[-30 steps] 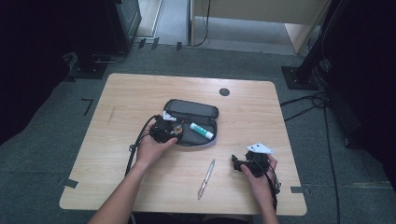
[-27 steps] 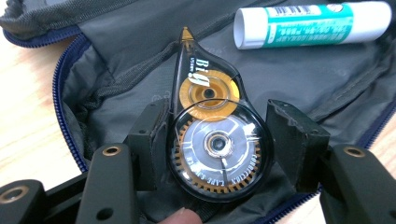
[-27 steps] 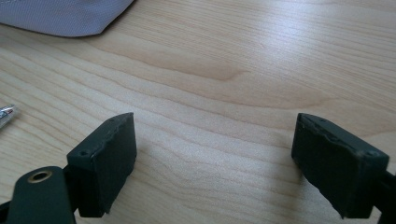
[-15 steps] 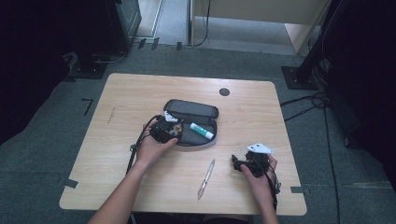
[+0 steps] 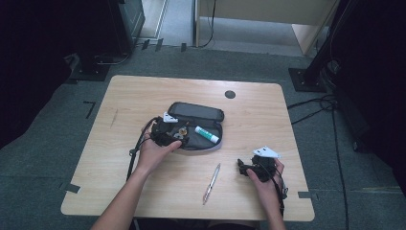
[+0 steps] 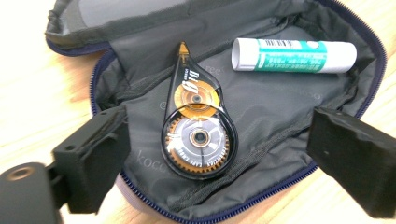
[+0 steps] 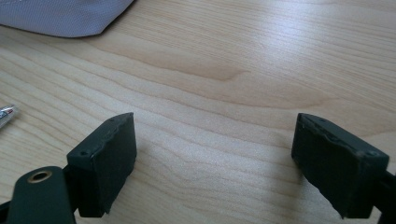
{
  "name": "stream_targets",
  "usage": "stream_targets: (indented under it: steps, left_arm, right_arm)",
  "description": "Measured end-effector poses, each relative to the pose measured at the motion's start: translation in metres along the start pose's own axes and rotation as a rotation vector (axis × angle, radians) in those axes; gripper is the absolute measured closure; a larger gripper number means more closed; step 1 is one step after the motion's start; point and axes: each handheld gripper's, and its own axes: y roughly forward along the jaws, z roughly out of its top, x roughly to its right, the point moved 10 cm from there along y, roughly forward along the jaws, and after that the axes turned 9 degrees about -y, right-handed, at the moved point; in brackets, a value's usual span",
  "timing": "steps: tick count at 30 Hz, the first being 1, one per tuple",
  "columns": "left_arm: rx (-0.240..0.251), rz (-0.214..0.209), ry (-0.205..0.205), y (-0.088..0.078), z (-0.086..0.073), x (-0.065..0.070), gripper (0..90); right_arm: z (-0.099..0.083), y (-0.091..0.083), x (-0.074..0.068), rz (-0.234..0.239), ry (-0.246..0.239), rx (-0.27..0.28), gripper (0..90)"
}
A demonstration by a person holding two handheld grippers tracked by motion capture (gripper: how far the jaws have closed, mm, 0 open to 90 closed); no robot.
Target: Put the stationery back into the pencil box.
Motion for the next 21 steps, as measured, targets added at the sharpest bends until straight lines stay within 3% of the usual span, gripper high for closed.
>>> stream_targets:
  steps: [5,21]
  left_arm:
    - [0.018,0.009,-0.02,-0.009,-0.004,-0.005,0.0]
    - [0.05,0.031,-0.069,-0.029,-0.031,-0.032,0.0]
  right_arm:
    - [0.0,0.0,0.0,0.0,0.001,0.001,13.7]
    - [0.0,0.0,0.0,-0.001,0.001,0.001,13.7]
